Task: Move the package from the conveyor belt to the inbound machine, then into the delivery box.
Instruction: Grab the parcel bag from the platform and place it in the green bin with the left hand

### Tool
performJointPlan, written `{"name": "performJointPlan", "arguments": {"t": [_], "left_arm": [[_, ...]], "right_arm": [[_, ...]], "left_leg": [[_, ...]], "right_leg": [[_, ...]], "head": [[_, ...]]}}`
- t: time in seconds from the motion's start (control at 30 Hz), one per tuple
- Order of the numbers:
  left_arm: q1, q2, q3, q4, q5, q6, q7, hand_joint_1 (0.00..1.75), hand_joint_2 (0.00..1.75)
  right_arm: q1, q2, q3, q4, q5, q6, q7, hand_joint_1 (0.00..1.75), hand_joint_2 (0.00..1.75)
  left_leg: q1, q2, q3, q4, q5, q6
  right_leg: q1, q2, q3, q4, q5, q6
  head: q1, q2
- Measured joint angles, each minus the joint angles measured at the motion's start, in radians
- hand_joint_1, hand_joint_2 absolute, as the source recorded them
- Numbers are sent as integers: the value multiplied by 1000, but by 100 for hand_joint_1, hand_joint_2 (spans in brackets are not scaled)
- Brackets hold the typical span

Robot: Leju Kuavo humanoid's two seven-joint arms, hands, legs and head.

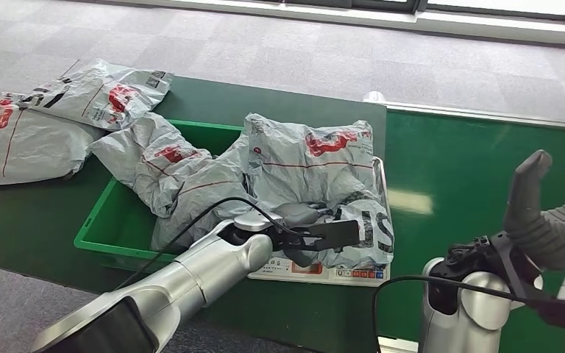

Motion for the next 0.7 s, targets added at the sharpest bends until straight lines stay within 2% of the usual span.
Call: {"name": "performJointPlan", "arguments": {"t": [0.23, 0.4, 0.53, 0.7], "left_arm": [[-20, 0, -15, 38, 84, 89, -15, 175, 175], [-31, 0, 3, 52, 166, 205, -77, 175, 175], [-68, 2, 59, 56, 239, 253, -164, 175, 175], [-120, 14, 196, 21, 267, 224, -241, 175, 175]], "right_arm": [[18, 5, -1, -18, -4, 0, 0, 0, 175], [27, 7, -10, -24, -3, 0, 0, 0, 175], [35, 7, -22, -26, -10, 0, 0, 0, 175], [46, 4, -36, -26, -24, 0, 0, 0, 175]], "left_leg": [[0, 0, 1, 0, 0, 0], [0, 0, 1, 0, 1, 0], [0, -1, 0, 0, 1, 0], [0, -1, 0, 0, 1, 0]], "right_leg": [[0, 0, 1, 0, 0, 0], [0, 0, 1, 0, 0, 0], [0, 0, 1, 0, 1, 0], [0, 0, 1, 0, 1, 0]], "head": [[0, 0], [0, 0], [0, 0], [0, 0]]}}
